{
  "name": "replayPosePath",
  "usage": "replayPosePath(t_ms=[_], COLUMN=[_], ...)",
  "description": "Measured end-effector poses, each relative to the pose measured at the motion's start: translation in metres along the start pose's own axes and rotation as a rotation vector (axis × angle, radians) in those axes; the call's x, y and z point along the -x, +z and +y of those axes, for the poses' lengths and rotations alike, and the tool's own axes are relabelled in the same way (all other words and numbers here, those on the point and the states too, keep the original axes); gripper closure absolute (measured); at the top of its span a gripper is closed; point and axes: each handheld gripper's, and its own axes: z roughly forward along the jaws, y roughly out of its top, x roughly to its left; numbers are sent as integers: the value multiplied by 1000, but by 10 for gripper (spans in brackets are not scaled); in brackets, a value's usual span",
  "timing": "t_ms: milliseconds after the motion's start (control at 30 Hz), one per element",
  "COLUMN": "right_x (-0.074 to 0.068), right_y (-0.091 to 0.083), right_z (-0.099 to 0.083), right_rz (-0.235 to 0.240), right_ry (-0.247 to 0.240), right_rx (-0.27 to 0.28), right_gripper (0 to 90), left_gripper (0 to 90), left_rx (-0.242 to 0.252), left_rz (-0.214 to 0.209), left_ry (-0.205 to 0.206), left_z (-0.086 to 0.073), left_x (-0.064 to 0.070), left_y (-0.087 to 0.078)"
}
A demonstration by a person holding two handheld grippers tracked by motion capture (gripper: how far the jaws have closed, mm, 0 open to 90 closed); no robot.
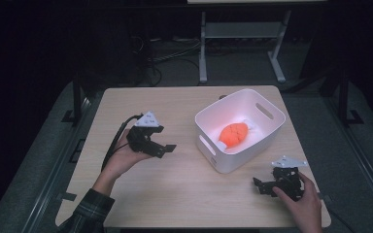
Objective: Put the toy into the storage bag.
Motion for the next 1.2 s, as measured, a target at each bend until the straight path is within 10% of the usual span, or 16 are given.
replayPosePath(t_ms=[767,1200], right_x=[0,0], right_y=[0,0], right_z=[0,0], right_rz=[1,1], right_ry=[2,2], right_rx=[-1,-1], right_gripper=[1,2], left_gripper=[150,147], left_rx=[-110,-127], left_rz=[195,220], left_ry=[-33,-49], left_z=[-111,-137], left_x=[27,24], left_y=[-9,-8])
